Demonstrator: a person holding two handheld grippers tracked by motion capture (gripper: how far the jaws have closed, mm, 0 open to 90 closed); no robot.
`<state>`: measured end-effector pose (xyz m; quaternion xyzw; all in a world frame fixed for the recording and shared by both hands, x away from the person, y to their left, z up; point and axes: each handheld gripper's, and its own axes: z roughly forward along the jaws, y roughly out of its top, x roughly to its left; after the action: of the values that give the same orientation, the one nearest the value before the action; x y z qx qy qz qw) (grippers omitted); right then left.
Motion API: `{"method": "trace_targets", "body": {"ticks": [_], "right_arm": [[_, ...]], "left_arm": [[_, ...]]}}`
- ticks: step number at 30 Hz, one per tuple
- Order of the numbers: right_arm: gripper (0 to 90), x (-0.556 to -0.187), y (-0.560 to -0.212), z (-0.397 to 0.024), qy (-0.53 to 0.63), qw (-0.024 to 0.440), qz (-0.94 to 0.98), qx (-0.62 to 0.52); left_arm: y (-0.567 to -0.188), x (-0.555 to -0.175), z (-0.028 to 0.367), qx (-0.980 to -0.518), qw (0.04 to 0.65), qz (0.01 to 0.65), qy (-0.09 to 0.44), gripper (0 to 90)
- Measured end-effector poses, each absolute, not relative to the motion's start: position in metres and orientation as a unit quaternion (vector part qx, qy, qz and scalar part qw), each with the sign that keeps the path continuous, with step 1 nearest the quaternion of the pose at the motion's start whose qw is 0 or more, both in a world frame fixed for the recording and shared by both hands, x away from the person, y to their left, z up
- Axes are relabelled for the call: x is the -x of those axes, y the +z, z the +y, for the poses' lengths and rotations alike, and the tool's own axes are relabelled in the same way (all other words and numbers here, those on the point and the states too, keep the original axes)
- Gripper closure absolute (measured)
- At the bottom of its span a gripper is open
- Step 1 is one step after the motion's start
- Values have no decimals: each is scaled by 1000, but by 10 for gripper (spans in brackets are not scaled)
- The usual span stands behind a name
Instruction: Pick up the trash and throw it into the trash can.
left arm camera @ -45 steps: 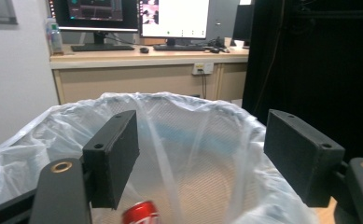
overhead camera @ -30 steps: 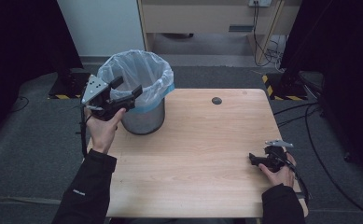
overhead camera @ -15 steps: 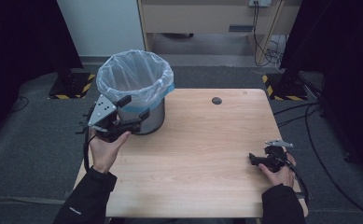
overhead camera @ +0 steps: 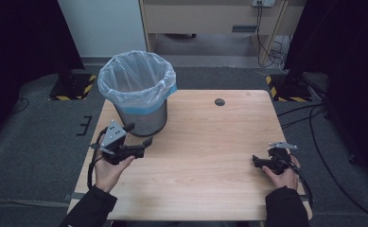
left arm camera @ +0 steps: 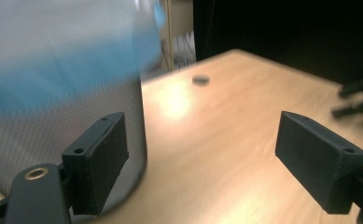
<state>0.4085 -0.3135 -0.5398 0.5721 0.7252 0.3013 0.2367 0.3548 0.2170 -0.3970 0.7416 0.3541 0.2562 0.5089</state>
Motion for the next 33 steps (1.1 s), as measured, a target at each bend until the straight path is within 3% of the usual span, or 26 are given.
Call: {"method": "trace_targets", "body": {"ticks": [18, 24, 33], "right_arm": [[5, -409, -540, -313, 302, 236, 725, -572], [5, -409, -540, -313, 302, 236, 725, -572], [4, -409, -540, -313, 302, 236, 725, -572]], "left_arm": [[-506, -348, 257, -785, 387, 440, 203, 127], [-527, -347, 275, -792, 334, 467, 207, 114], [-535, -349, 288, -785, 330, 483, 202, 78]]}}
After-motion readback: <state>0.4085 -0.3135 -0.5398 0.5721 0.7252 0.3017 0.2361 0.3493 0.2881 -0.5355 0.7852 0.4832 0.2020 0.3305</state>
